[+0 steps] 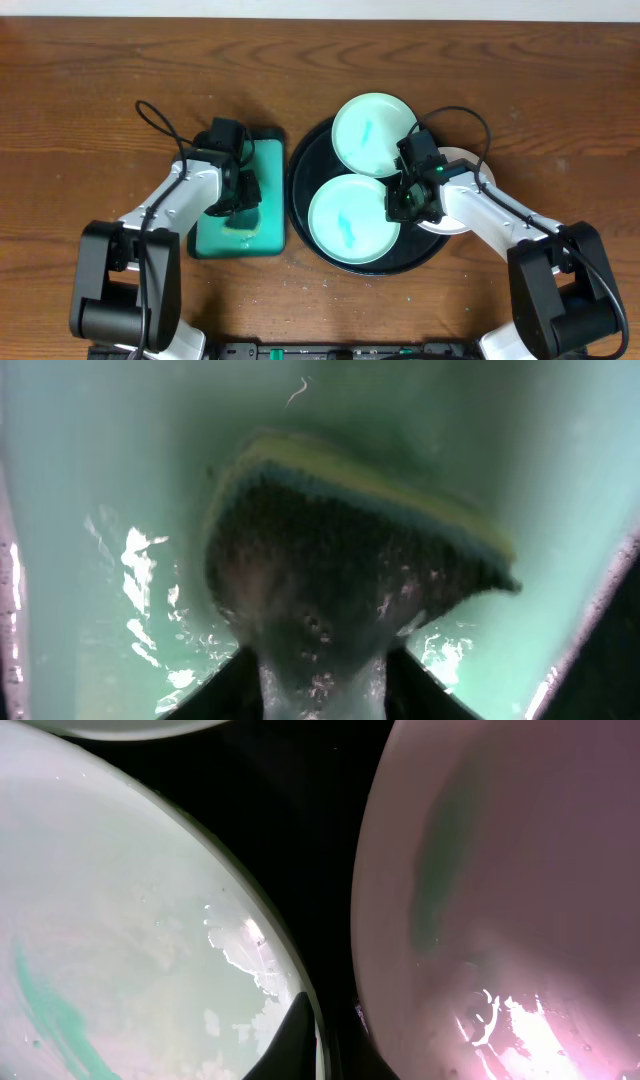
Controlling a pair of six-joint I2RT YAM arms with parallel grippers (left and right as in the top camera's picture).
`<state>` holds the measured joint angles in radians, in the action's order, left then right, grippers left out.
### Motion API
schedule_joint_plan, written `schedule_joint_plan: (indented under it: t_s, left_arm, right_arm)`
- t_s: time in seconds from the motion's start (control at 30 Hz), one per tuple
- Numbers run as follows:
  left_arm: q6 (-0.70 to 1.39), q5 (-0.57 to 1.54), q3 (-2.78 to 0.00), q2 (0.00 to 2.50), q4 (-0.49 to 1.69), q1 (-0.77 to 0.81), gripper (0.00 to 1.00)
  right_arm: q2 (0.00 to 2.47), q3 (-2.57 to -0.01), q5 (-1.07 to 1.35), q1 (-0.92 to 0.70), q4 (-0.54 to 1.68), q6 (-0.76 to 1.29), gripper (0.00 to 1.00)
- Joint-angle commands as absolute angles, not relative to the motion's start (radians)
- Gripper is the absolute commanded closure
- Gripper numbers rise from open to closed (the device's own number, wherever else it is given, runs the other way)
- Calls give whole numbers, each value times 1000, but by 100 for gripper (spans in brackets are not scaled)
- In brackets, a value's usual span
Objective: Clean dirty plates on tray and stack at the side
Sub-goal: 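Move left gripper to the sponge and right gripper to the plates, then grasp the green sponge with the left gripper and lift it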
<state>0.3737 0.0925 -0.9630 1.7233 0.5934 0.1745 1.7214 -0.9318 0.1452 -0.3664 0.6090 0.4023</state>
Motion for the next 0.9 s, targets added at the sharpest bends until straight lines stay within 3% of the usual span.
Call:
schedule_joint_plan:
  t_s: [0.0, 0.37, 0.63, 0.87]
  left_arm:
    - [380, 45, -956, 1773, 587, 175, 93]
    - [374, 64, -1230, 1637, 868, 202, 93]
    - [380, -136, -1186, 1655, 849, 237, 93]
    - [410, -2, -1151, 1778, 782, 237, 93]
  right_arm:
    - [1758, -926, 57, -368, 589, 430, 99]
    - [1758, -926, 57, -368, 587, 430, 99]
    - [1758, -926, 57, -368, 587, 430, 99]
    - [1758, -926, 57, -368, 590, 429, 99]
